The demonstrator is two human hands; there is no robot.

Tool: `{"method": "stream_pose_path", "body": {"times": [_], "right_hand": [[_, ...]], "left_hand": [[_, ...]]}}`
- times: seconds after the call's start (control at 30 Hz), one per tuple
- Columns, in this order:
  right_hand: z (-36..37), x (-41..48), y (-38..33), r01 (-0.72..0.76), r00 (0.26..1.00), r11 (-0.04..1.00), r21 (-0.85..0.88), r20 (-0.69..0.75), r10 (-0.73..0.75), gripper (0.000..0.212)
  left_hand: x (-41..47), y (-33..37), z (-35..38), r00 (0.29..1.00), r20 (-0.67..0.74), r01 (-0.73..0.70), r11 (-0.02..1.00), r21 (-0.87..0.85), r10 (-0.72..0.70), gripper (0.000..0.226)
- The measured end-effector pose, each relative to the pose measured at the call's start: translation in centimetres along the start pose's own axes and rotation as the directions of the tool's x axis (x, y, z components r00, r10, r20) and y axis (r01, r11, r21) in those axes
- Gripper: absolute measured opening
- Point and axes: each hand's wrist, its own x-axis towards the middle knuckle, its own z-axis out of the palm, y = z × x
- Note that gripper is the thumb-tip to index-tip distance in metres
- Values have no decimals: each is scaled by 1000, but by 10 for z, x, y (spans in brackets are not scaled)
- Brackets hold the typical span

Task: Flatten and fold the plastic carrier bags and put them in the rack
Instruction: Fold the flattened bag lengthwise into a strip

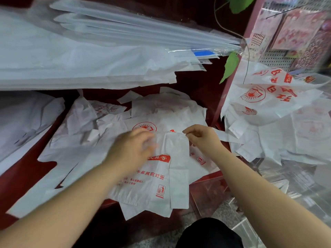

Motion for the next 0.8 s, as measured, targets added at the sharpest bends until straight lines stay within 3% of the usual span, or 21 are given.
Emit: {"method": "stream_pose_path", "body": {"times": [0.07, 0.17, 0.27, 0.33, 0.4, 0.5, 0.57, 0.73, 0.8], "right_hand": [[3, -1, 1, 17, 1000, 1000, -14, -5, -17, 22], [1, -2, 3, 18, 999, 1000, -16, -28, -19, 21], [-1, -4, 4, 0, 998, 1000, -24, -68, -1, 19], [-2, -7, 4, -27, 998, 1000, -10, -50, 26, 18], [-2, -12, 4, -63, 994, 997, 47, 96, 58, 25], [-1, -15, 7, -27, 968, 995, -98, 247, 51, 48], [2, -14, 7, 49, 979, 984, -173, 203, -13, 43], [7, -13, 4, 72, 997, 995, -66, 45, -69, 18], [4, -14, 5, 112, 994, 974, -198, 29, -109, 20]], "left_hand": [[-7, 19, 13, 989, 138, -65, 995, 80, 53, 66], [-11, 13, 31, 945, 324, -46, 973, 225, -30, 71], [-16, -6, 38, 902, 428, -48, 969, 241, -62, 74], [-18, -14, 39, 897, 441, -71, 972, 226, -37, 74], [-20, -17, 37, 905, 425, -85, 971, 226, -20, 80], [-20, -18, 38, 919, 394, -86, 972, 219, -7, 96], [-21, -18, 39, 926, 377, -89, 974, 210, 3, 98], [-21, -18, 39, 926, 376, -88, 979, 186, 12, 96], [-21, -19, 39, 925, 380, -88, 980, 180, 13, 98]]}}
